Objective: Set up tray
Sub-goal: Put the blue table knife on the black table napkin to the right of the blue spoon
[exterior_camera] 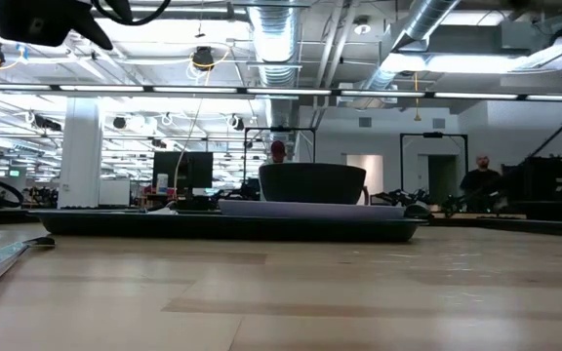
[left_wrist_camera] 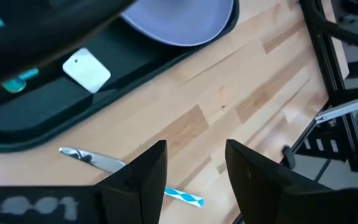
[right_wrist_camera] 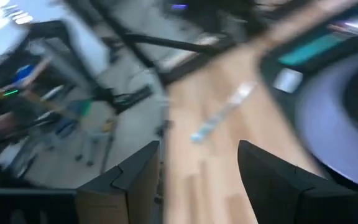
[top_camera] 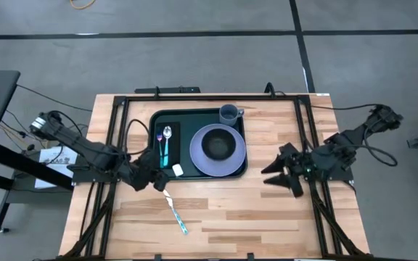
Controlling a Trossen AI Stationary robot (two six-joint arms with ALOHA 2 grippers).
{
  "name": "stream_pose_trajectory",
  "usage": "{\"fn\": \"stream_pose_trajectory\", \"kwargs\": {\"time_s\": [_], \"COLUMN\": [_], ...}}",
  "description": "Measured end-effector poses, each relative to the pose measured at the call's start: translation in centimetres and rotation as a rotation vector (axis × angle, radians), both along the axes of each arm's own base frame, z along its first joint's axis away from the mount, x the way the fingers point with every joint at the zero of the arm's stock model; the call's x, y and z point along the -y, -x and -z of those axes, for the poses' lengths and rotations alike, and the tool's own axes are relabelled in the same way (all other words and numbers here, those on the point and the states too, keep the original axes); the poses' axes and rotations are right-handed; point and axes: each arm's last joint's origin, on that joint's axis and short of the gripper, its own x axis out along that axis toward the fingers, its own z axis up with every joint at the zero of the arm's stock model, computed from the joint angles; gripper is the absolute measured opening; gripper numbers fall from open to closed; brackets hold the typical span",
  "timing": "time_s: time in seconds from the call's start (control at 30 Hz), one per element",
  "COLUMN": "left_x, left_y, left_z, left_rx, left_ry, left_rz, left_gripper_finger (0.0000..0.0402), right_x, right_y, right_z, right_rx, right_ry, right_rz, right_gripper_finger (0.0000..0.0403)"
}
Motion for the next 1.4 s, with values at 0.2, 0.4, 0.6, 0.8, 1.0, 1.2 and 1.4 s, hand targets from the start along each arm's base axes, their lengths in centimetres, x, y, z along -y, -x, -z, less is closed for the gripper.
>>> {"fn": "stream_pose_trajectory", "kwargs": {"time_s": [0.2, 0.4, 0.6, 0.8, 1.0, 1.2, 1.4], "left_x": [0.5, 0.5, 0.6, 1.1, 2.2, 4.0, 5.6], "left_y": [-0.2, -0.5, -1.1, -1.9, -3.0, -4.6, -6.0], "left_z": [0.5, 1.0, 1.7, 2.7, 4.5, 5.9, 6.9], "left_rx": [-0.014, -0.043, -0.062, -0.091, -0.169, -0.223, -0.405], "left_ry": [-0.001, -0.06, -0.07, 0.007, 0.224, 0.354, 0.363], "left_rz": [-0.033, -0.018, -0.057, -0.158, -0.331, -0.417, -0.443], "left_gripper_finger": [0.0151, 0.0151, 0.0151, 0.0151, 0.0151, 0.0151, 0.0151], "right_x": [2.8, 4.7, 6.3, 7.3, 7.9, 8.3, 8.8], "right_y": [1.4, 1.8, 1.6, 1.8, 2.2, 3.8, 5.4], "right_z": [4.2, 6.5, 8.4, 9.6, 11.7, 13.2, 13.4], "right_rx": [-0.103, -0.091, 0.001, -0.031, -0.062, -0.022, 0.027], "right_ry": [0.019, 0.046, 0.014, 0.121, 0.109, 0.092, 0.133], "right_rz": [0.177, 0.129, 0.066, 0.056, 0.012, 0.0, 0.03], "right_gripper_finger": [0.0205, 0.0205, 0.0205, 0.0205, 0.0205, 0.0205, 0.0205]}}
